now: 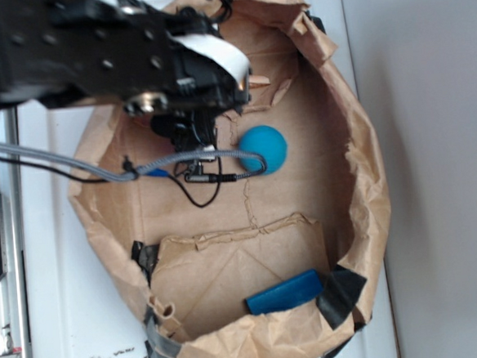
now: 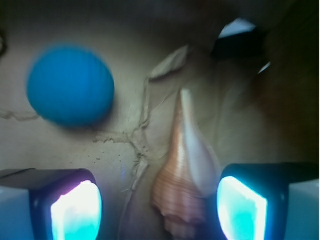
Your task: Grab the shell.
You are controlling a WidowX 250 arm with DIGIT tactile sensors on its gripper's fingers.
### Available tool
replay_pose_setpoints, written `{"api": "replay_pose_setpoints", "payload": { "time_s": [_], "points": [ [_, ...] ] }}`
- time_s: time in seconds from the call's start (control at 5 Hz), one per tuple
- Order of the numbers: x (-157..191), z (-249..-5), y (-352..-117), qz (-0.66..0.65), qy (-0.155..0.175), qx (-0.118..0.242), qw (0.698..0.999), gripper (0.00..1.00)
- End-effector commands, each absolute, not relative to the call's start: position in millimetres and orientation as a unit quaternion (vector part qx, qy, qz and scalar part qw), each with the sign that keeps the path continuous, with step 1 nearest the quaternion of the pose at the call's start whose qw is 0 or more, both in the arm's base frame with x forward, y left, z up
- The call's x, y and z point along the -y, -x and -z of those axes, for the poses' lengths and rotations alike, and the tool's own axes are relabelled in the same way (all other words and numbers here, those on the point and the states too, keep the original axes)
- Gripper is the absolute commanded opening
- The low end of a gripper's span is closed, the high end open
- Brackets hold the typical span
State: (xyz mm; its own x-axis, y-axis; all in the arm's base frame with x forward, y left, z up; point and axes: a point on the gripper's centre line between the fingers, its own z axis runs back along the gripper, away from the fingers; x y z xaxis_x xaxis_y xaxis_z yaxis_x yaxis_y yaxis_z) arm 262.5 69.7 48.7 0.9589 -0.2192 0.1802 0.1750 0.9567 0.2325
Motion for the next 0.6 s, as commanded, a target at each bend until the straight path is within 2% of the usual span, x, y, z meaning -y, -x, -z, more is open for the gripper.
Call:
{"api": "replay_pose_setpoints", "payload": {
  "time_s": [0.0,0.2,0.4],
  "points": [
    [-74,-29,-286,0.109,-0.120,0.082,0.983,1.00],
    [-73,-20,-291,0.117,-0.125,0.066,0.983,1.00],
    [-73,-20,-299,0.128,-0.126,0.066,0.982,1.00]
  ]
}}
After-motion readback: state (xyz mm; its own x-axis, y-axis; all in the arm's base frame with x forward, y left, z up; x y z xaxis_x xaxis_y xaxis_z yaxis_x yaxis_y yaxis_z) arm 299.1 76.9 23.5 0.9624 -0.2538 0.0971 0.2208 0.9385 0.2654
